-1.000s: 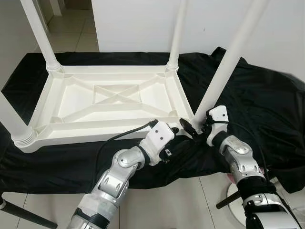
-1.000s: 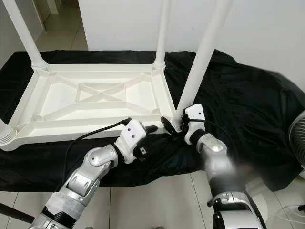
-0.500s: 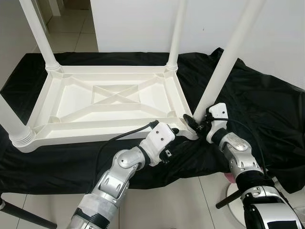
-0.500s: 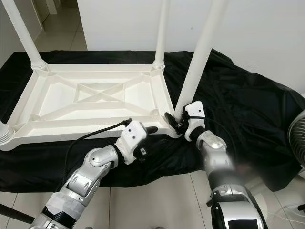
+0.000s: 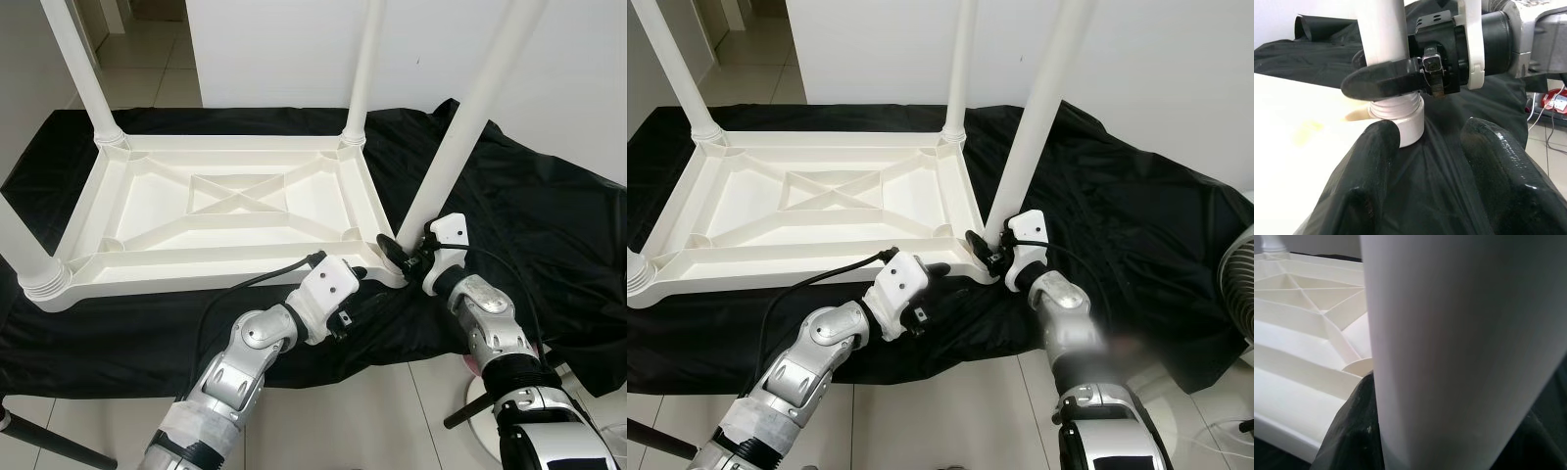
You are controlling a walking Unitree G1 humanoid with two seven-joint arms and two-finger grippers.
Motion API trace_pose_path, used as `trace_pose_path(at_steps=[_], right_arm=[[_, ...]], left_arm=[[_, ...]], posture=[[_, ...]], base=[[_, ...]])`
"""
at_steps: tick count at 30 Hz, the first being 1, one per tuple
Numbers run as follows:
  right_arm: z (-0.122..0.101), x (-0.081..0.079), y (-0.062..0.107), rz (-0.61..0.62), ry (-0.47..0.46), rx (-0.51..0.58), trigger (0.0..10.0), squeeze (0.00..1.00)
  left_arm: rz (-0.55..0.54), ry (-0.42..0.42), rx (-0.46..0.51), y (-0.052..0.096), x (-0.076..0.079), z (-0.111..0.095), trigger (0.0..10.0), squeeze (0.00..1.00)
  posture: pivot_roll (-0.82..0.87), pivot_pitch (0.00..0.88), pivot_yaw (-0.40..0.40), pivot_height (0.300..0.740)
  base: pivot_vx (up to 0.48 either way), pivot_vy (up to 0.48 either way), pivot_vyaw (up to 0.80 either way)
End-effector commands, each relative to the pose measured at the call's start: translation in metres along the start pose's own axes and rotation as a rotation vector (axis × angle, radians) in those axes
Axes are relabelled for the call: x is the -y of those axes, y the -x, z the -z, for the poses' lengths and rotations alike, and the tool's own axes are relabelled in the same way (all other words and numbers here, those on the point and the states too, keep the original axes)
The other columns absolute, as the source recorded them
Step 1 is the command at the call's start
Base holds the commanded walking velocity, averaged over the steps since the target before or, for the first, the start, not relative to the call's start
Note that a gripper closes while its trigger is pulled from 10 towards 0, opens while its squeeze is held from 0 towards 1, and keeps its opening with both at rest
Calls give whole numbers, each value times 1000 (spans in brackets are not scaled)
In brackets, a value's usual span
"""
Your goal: Building children table
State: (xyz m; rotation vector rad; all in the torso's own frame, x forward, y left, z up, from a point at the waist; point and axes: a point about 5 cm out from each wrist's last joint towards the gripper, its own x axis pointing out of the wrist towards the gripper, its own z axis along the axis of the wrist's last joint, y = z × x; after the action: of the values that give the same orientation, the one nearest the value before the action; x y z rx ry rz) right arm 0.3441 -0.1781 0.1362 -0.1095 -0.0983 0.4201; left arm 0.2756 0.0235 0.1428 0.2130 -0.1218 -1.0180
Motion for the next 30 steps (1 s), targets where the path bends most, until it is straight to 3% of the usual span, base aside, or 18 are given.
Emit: trace_pose_path(at_steps=[1, 7, 10, 14, 18, 23, 29, 30], right_arm=[[10, -2, 4, 36, 3, -56, 10000, 0], [8, -14, 4, 174, -7, -46, 10000, 0], [10, -23, 4, 344, -77, -55, 10000, 0], [10, -27, 5, 411, -88, -54, 10000, 0], [8, -40, 4, 617, -165, -40, 10000, 0], [4, -50, -1, 585, -182, -39, 10000, 0], [2, -50, -1, 576, -156, -37, 10000, 0], [1, -50, -1, 572, -140, -36, 10000, 278]], left_arm=[[-1, 0, -10, 1, 3, 2, 10000, 0], [3, 10, -14, 2, 7, 4, 10000, 0], [4, 19, -17, 2, 8, 5, 10000, 0], [4, 21, -16, 2, 9, 5, 10000, 0], [6, 23, -19, 3, 11, 6, 10000, 0], [14, 20, -21, 2, 11, 6, 10000, 0], [13, 16, -20, 2, 9, 5, 10000, 0], [12, 14, -20, 2, 8, 5, 10000, 0]], posture=[[-59, 45, -37, 740], [-70, 49, -37, 740], [-66, 49, -44, 740], [-66, 49, -45, 740], [-64, 49, -42, 740], [-66, 42, -39, 740], [-65, 40, -38, 740], [-65, 31, -35, 740]], base=[[0, 0, 0], [0, 0, 0], [0, 0, 0], [0, 0, 0], [0, 0, 0], [0, 0, 0], [0, 0, 0], [0, 0, 0]])
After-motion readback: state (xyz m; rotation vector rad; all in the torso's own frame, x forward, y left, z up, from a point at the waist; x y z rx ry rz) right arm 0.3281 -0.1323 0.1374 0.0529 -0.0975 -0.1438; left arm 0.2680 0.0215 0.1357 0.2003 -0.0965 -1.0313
